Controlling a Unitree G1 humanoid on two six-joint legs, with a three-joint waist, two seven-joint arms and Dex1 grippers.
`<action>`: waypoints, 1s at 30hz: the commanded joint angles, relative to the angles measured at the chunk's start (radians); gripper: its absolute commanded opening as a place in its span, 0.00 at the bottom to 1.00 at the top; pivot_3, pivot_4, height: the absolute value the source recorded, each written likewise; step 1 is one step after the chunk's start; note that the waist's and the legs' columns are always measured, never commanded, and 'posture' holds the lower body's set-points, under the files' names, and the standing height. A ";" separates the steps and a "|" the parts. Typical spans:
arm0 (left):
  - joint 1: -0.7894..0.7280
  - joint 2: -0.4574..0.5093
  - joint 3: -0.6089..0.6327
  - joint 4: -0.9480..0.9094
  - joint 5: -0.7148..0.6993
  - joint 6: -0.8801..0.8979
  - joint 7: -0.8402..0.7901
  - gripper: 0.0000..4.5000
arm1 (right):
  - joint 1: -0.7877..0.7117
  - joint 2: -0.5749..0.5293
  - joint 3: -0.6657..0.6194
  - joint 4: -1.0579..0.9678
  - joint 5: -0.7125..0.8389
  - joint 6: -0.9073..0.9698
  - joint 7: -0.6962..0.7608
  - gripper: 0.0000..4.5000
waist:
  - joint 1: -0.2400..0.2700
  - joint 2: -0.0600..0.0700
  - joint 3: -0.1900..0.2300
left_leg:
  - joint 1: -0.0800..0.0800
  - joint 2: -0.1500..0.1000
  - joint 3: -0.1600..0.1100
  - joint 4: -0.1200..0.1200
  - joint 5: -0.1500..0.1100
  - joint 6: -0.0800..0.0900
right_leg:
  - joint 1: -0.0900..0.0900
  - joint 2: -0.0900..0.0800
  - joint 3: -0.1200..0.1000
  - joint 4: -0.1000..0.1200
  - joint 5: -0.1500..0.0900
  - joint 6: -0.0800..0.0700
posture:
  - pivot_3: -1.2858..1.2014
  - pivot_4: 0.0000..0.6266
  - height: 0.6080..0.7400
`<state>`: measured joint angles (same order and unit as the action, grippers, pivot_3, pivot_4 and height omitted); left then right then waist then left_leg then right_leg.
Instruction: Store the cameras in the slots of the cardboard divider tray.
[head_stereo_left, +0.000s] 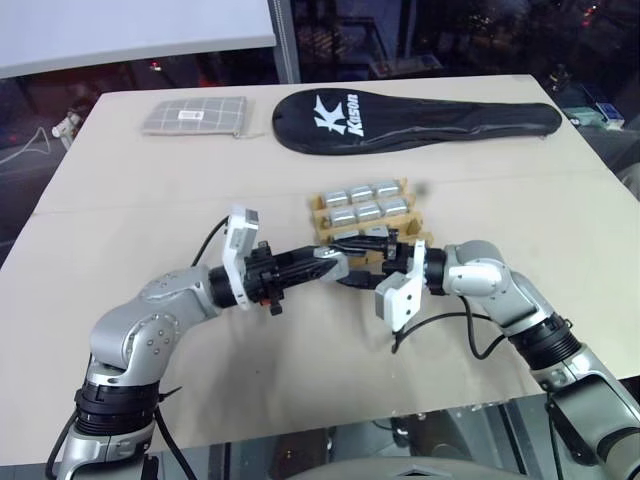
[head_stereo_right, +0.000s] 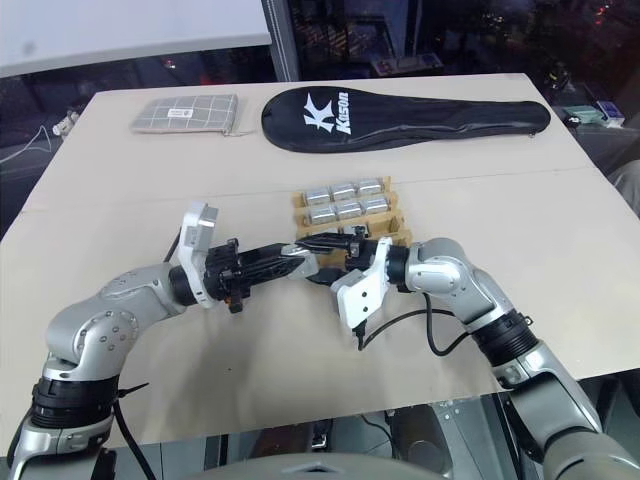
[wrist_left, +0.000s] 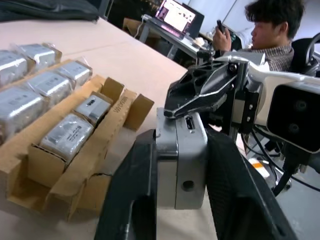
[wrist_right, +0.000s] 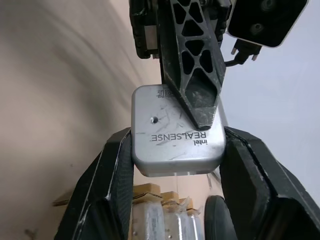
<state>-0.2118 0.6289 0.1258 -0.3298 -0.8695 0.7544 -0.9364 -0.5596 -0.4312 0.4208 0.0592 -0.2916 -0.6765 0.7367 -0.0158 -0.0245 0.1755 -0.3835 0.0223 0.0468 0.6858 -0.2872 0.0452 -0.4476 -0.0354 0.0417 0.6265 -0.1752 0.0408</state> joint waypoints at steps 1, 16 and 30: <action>-0.004 0.000 -0.014 -0.027 -0.008 -0.005 -0.018 0.16 | -0.018 -0.004 -0.008 -0.031 0.007 0.005 -0.007 0.42 | 0.000 0.000 0.000 | 0.000 0.000 0.000 0.000 0.000 0.000 | 0.000 0.000 0.000 0.000 0.000 0.000 | 0.52 0.24 1.00; -0.270 -0.152 -0.191 0.167 0.245 -0.279 -0.068 0.16 | 0.411 -0.268 -0.436 -0.586 0.700 0.948 0.132 0.99 | 0.030 -0.001 -0.001 | -0.002 -0.002 -0.001 0.001 0.000 0.001 | 0.001 -0.001 -0.001 -0.001 0.000 0.000 | 0.52 0.24 1.00; -0.607 -0.437 -0.286 0.852 0.576 -0.769 -0.062 0.16 | 1.028 -0.218 -1.089 -0.613 1.068 0.962 0.296 0.99 | 0.021 -0.002 -0.001 | 0.002 -0.002 -0.001 0.001 -0.001 0.001 | 0.006 0.001 0.001 -0.002 -0.002 0.005 | 0.52 0.24 1.00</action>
<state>-0.7867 0.2069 -0.1821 0.4972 -0.3035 0.0477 -0.9898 0.4583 -0.6535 -0.6085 -0.5324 0.7423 0.3234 1.0096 0.0050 -0.0268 0.1744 -0.3816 0.0203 0.0458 0.6871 -0.2880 0.0467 -0.4416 -0.0343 0.0426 0.6240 -0.1774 0.0456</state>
